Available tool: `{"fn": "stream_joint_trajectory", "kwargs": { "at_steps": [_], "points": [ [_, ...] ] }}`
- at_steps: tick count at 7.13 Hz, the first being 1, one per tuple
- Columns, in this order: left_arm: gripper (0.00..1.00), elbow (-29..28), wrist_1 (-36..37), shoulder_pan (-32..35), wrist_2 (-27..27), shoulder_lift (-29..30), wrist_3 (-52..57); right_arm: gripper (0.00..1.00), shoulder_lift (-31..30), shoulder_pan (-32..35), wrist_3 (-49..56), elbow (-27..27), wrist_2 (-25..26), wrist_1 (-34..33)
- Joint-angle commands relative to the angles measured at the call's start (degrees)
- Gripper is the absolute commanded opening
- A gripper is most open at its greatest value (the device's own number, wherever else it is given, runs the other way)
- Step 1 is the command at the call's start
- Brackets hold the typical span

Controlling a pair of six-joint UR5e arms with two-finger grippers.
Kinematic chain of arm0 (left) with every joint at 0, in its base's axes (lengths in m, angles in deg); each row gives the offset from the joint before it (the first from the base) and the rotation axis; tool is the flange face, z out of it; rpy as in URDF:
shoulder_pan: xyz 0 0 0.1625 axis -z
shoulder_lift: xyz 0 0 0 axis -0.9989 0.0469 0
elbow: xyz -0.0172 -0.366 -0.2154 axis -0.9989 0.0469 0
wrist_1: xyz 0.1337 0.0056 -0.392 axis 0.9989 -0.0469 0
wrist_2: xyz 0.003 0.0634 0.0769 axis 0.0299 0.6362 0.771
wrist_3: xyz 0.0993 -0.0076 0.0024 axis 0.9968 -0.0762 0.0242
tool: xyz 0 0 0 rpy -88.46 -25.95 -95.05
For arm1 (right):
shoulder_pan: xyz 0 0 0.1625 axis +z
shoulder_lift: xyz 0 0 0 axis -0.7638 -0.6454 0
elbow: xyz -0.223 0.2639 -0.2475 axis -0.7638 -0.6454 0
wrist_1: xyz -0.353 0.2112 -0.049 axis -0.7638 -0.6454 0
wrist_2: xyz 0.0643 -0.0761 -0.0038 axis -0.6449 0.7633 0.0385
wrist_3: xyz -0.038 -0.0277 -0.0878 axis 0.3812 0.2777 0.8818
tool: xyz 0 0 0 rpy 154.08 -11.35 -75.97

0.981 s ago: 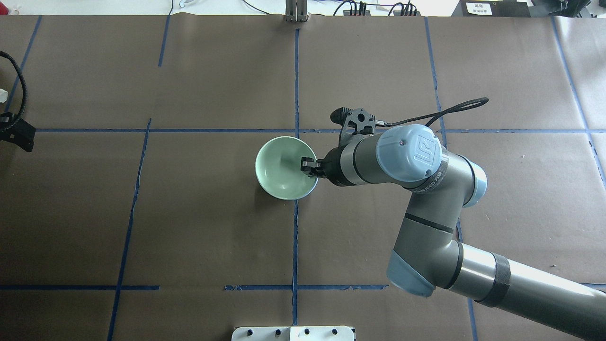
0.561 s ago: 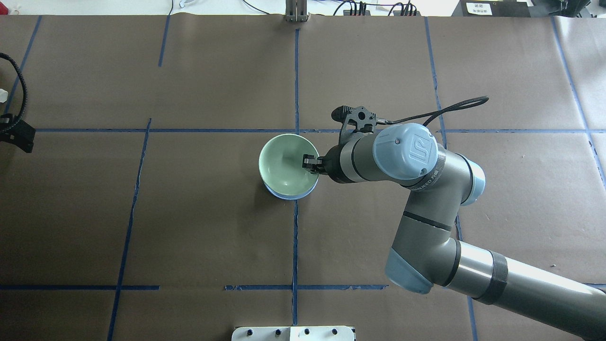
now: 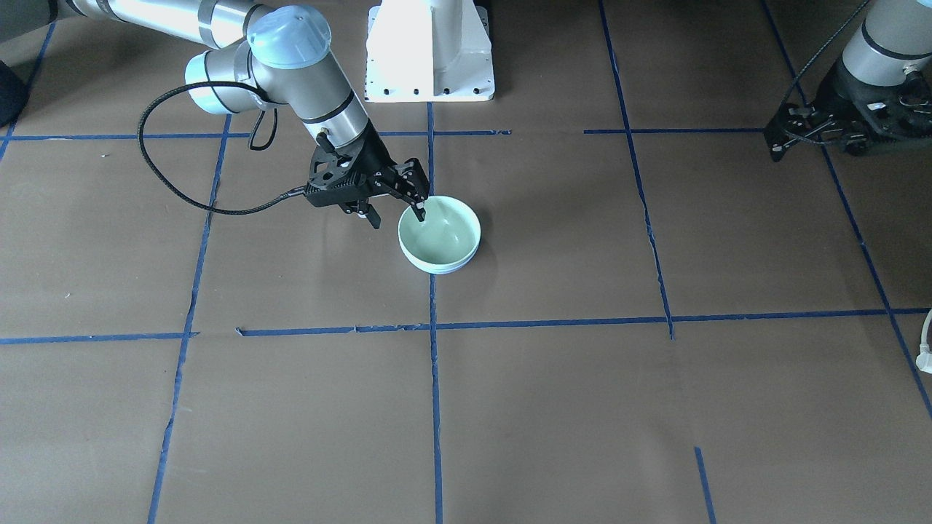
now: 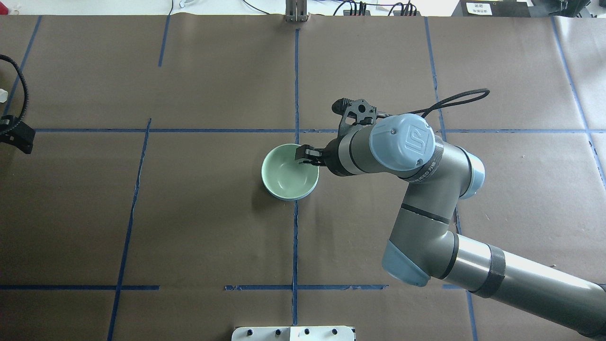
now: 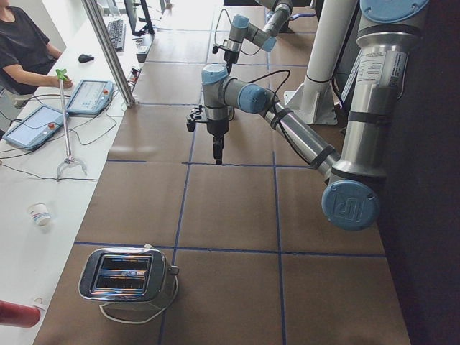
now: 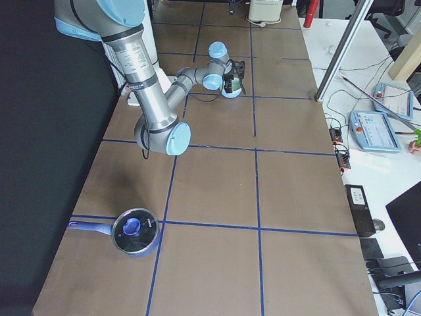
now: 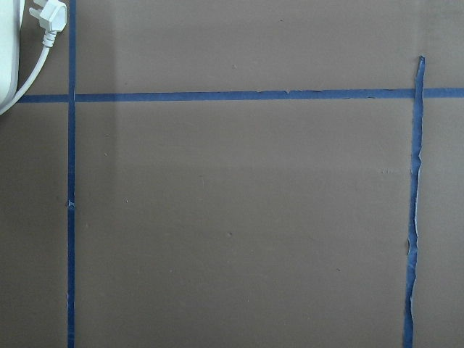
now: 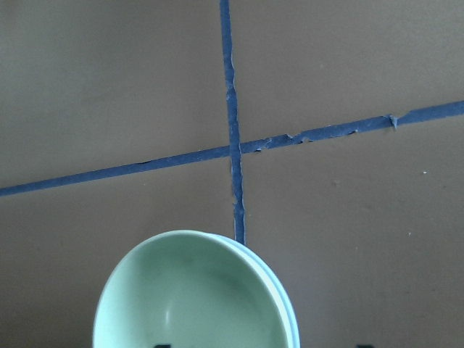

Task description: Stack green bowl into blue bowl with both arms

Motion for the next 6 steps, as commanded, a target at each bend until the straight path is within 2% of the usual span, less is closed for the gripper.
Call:
{"fn": "stream_joint_trajectory", "kwargs": {
  "at_steps": [1,2,3,4,6],
  "points": [
    [1.00,-1.00,0.35,4.05,-0.33,-0.37,7.08,1.00,-1.62,7.85,6.36,2.83,-7.65,-8.03],
    [1.00,-1.79,0.44,6.25,-2.16,-1.24,10.00,1.00,-4.15,12.86,15.03,5.98,-12.40,-13.20],
    [1.00,-4.50,0.52,10.54,-7.31,-1.51,16.38,1.00,-5.57,17.61,23.65,7.75,-15.14,-18.83],
    [1.00,-8.88,0.53,15.98,-10.67,-1.69,23.67,1.00,-10.89,21.92,34.44,10.29,-16.91,-21.23],
    [1.00,-18.19,0.35,27.05,-13.15,-1.87,39.83,1.00,-21.27,35.42,55.62,10.32,-26.63,-21.08]
  ]
}}
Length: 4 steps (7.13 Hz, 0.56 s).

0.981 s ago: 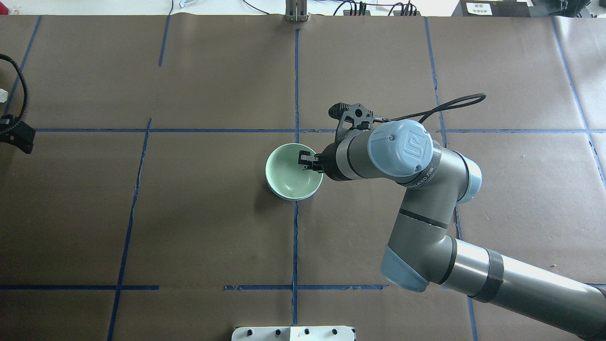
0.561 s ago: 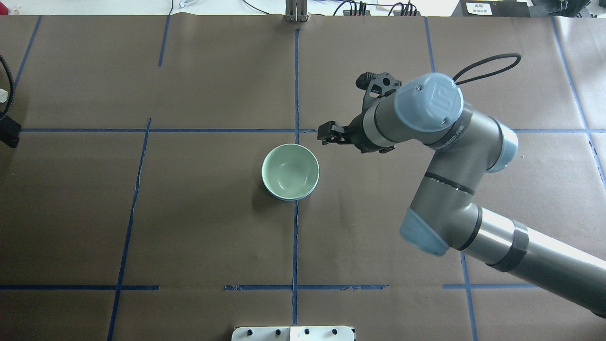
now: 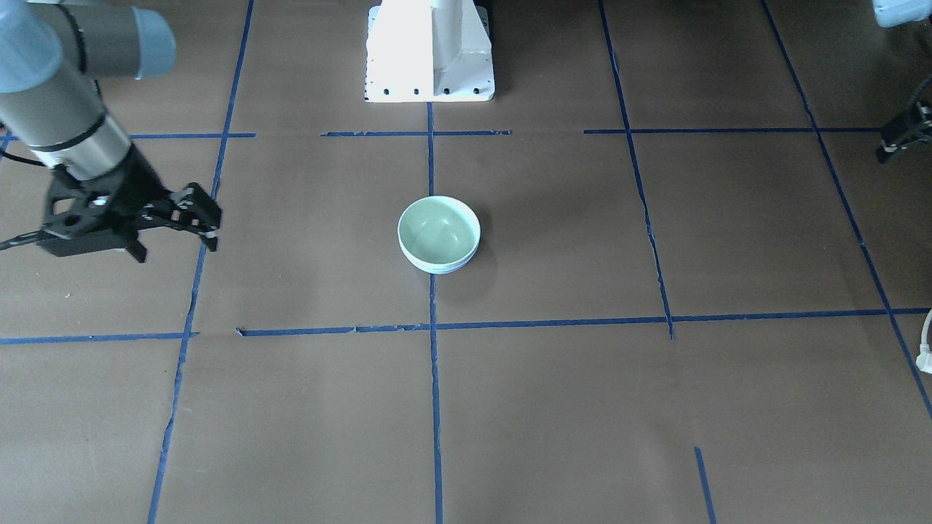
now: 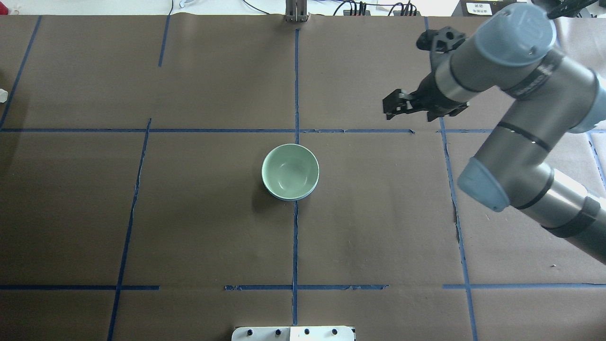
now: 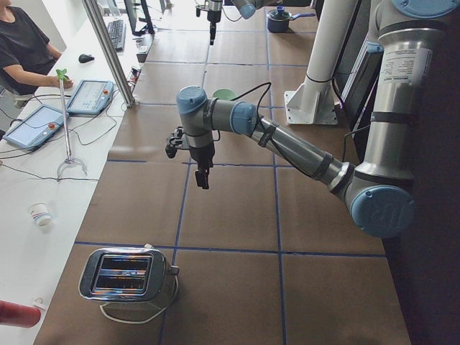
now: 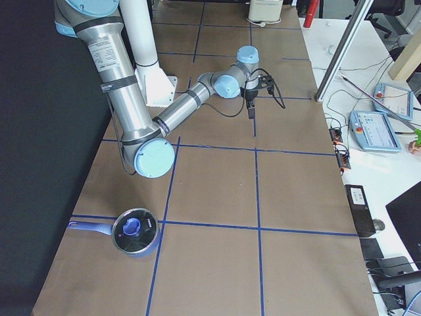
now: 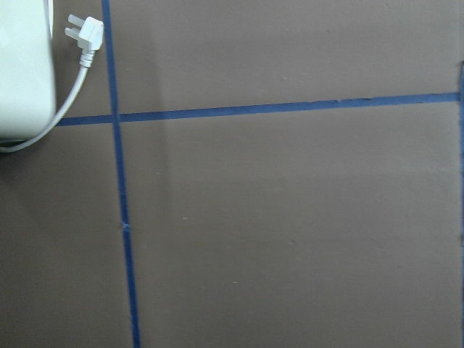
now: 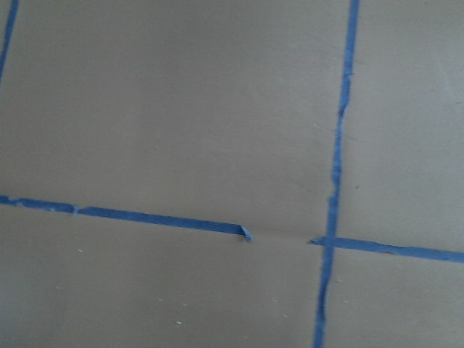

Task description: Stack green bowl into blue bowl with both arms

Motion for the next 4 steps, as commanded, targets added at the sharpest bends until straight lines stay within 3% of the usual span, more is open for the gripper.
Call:
{"fn": "stream_joint_trajectory", "kwargs": {
  "at_steps": [1,3,4],
  "points": [
    [1.00,-7.89,0.17,9.35,-1.54,-0.19,13.43,1.00,-11.93,13.27,20.87,-0.05,-8.98,-0.29],
    [1.00,-11.51,-2.97,11.75,-1.71,-3.86,15.74,1.00,-19.40,21.98,32.41,-4.16,-12.85,-0.12],
    [1.00,-14.04,-8.74,11.75,-1.89,-6.31,15.66,1.00,-20.32,25.94,33.50,-7.40,-15.83,-0.03]
  ]
}}
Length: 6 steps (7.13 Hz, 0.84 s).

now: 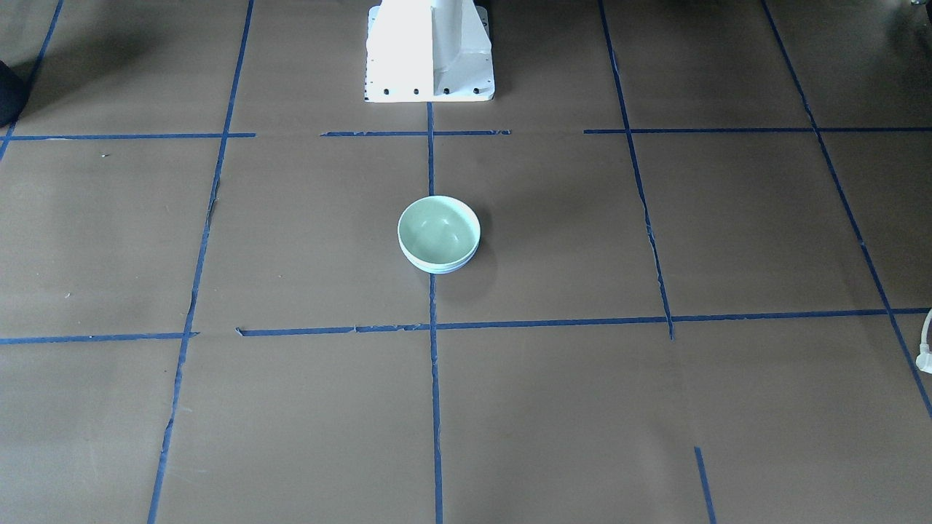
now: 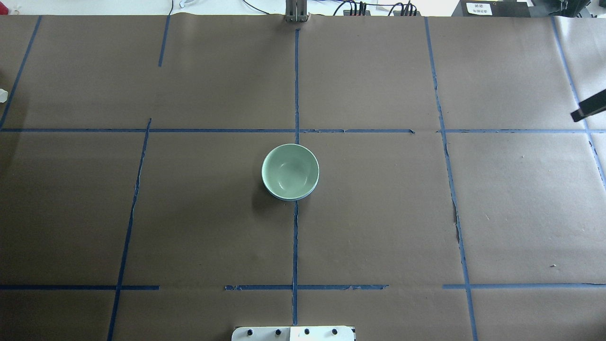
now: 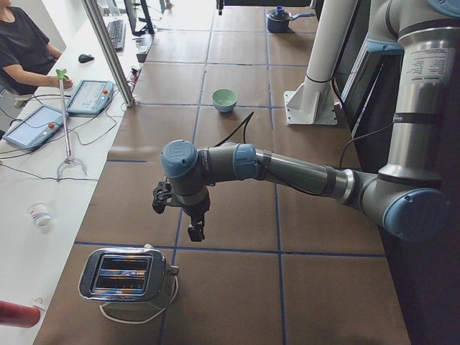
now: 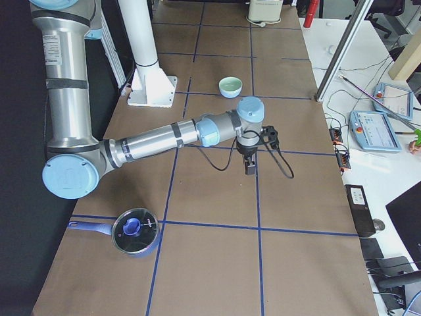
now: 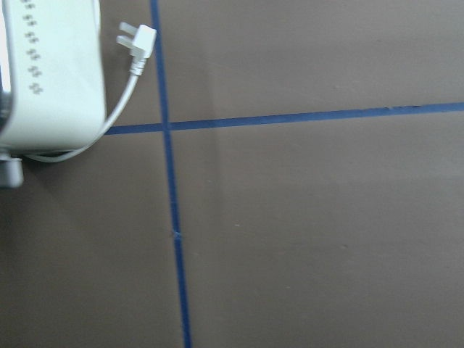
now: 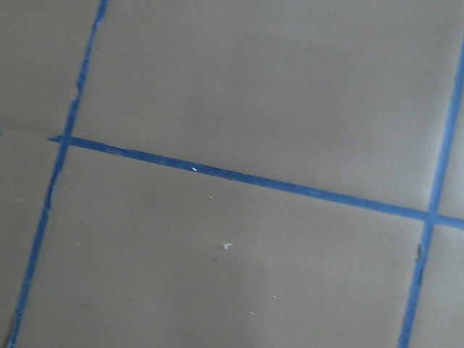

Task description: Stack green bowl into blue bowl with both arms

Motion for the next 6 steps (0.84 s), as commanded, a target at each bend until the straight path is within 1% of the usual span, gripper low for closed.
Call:
{"fn": "stream_joint_trajectory", "kwargs": {
  "at_steps": [1,2,3,4,5,6],
  "points": [
    [1.00,-6.06,-8.86,0.50,-0.22,-2.78,0.56,1.00,-3.47,5.16,3.67,-6.06,-3.51,0.24],
    [1.00,-8.96,-12.11,0.42,-0.13,-2.78,0.47,1.00,-3.48,5.16,3.93,-6.61,-3.08,1.19],
    [1.00,-11.69,-15.36,0.42,-0.13,-2.61,0.38,1.00,-3.30,7.25,3.85,-6.96,-2.81,2.68],
    [1.00,-12.15,-16.18,0.33,-0.13,-2.35,0.12,1.00,-3.65,8.75,4.11,-7.32,-2.98,2.70],
    [1.00,-11.20,-16.19,0.41,-0.22,-2.26,-4.06,1.00,-3.65,9.89,4.28,-9.06,-3.16,2.87],
    [1.00,-11.02,-16.27,0.33,-0.13,-2.08,-5.32,1.00,-3.65,10.52,6.46,-10.64,-3.33,2.87]
  ]
}}
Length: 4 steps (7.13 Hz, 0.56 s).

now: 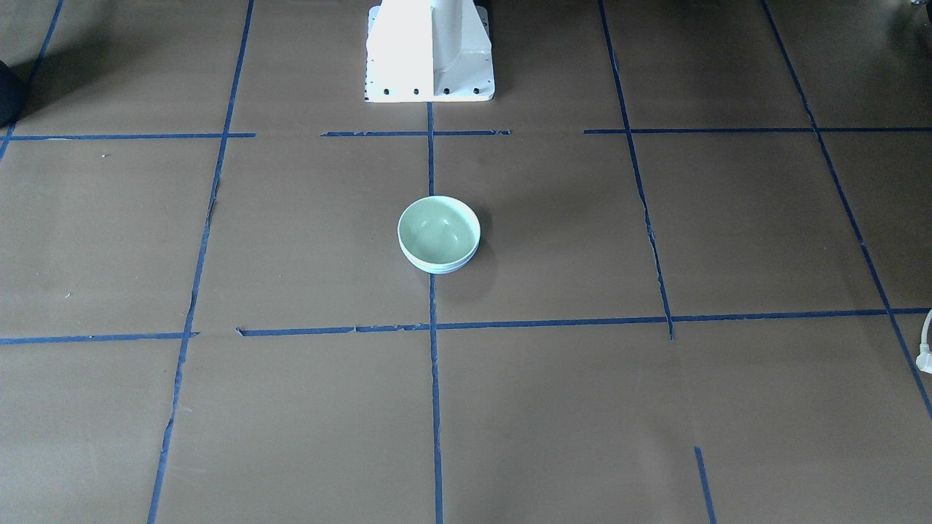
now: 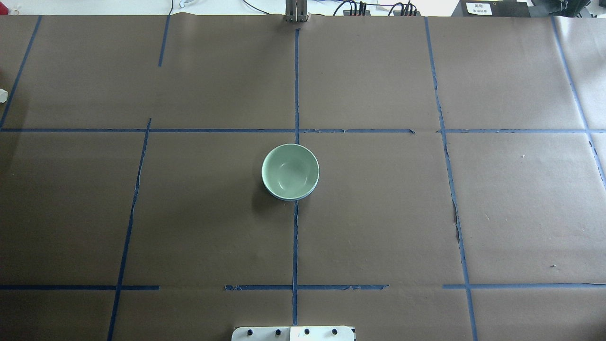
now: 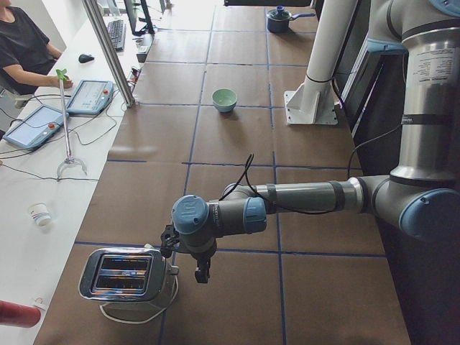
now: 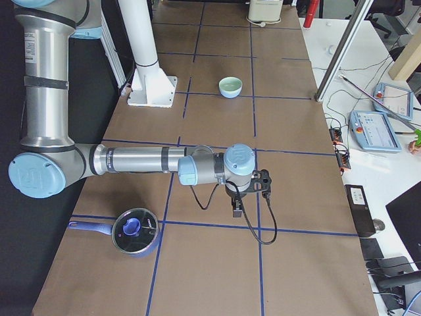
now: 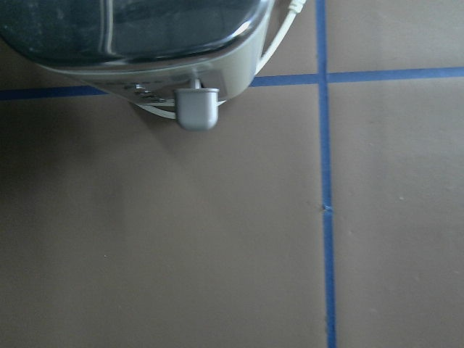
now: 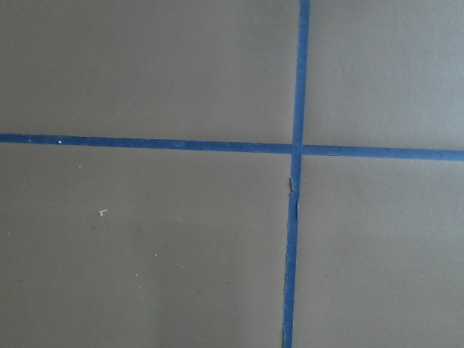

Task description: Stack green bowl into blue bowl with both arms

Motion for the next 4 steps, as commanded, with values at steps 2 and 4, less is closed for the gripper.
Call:
{"fn": "stream_joint_trajectory", "kwargs": {
  "at_steps": [2,4],
  "points": [
    [1.00,1.99,0.01,-0.05,0.21,0.19,-2.63,1.00,0.04,4.62,8.86,-5.74,-0.56,0.13],
    [1.00,2.35,0.10,-0.05,0.21,0.19,-2.64,1.00,-0.31,6.39,9.23,-6.37,-0.73,0.13]
  ]
}}
